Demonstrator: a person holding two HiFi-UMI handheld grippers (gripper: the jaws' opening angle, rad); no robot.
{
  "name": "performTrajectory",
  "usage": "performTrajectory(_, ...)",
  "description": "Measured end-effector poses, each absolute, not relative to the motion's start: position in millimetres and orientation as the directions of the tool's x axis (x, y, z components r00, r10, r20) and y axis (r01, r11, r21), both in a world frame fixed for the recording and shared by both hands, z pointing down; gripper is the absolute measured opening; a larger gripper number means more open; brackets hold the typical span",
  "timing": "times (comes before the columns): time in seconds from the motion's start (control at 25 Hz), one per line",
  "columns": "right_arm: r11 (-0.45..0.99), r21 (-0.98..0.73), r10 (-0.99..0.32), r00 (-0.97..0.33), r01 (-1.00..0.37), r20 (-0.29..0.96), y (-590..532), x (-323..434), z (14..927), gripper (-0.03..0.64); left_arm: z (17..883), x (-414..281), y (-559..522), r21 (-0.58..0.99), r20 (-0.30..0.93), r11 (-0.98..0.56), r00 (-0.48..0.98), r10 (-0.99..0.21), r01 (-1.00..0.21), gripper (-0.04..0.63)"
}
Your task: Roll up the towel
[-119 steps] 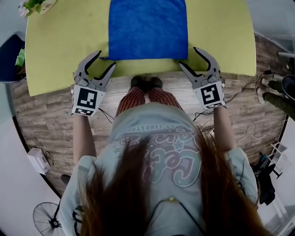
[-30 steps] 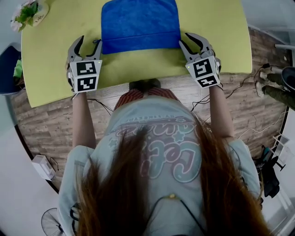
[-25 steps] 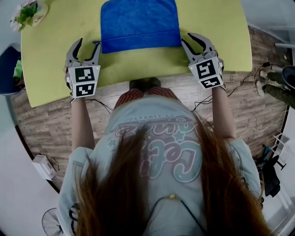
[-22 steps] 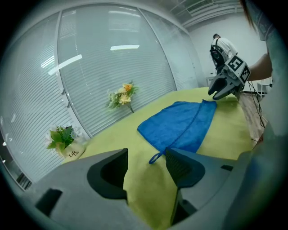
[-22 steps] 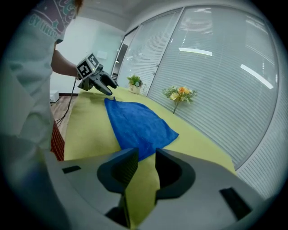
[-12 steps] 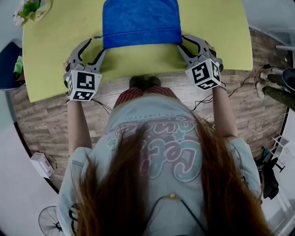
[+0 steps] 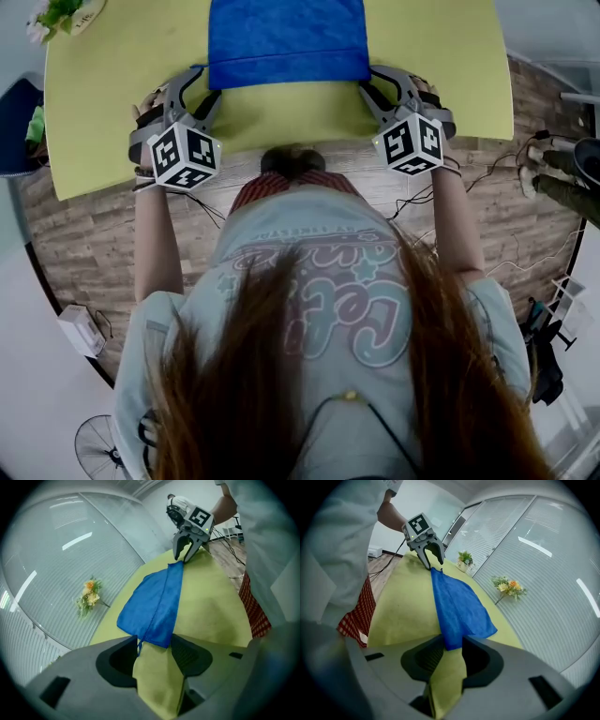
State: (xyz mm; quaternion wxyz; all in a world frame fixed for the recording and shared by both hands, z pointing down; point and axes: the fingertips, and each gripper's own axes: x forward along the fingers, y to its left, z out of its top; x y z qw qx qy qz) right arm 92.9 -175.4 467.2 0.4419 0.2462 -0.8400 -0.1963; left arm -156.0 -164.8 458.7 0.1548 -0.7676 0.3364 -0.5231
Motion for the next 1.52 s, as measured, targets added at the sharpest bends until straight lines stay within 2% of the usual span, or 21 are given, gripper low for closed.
performTrajectory(0.12,0.797,0.562,-0.589,-0.49,-0.222,0.642,-175.5,91.7,467.8,0.104,459.9,-152.4,-165.4,-0.599,0.704,-0.737,0.231,-0.671,-0.313,0.214)
performTrajectory(0.44,0.791,0.588,-0.581,-0.506,-0.168,0.637,-176.7,89.8,470.4,0.071,467.0,-144.6,-160.4,-0.616,0.718,-0.753,0.228,-0.657,-0.23,0.122)
performTrajectory(0.68,0.796,0.592,-0.562,-0.519,-0.127,0.644,-171.1,86.8,473.9,0.021,474.9,-140.8,-157.1,-0.631,0.729,-0.76,0.215,-0.649,-0.155,0.025)
performTrajectory(0.92,0.802,0.577,-0.555,-0.547,-0.154,0.627,-170.4,91.9,470.0,0.018,467.1,-140.5,-159.8,-0.639,0.708,-0.737,0.204,-0.676,-0.221,0.025)
performTrajectory(1.28,0.842,0.434,-0.528,-0.66,-0.321,0.535,-173.0,95.6,444.8,0.017,452.9,-143.4,-164.7,-0.602,0.672,-0.679,0.193,-0.715,-0.42,0.023)
performTrajectory(1.52,0.854,0.393,-0.514,-0.675,-0.341,0.529,-168.0,96.8,437.6,0.017,445.7,-144.0,-164.3,-0.542,0.682,-0.684,0.221,-0.698,-0.488,0.024)
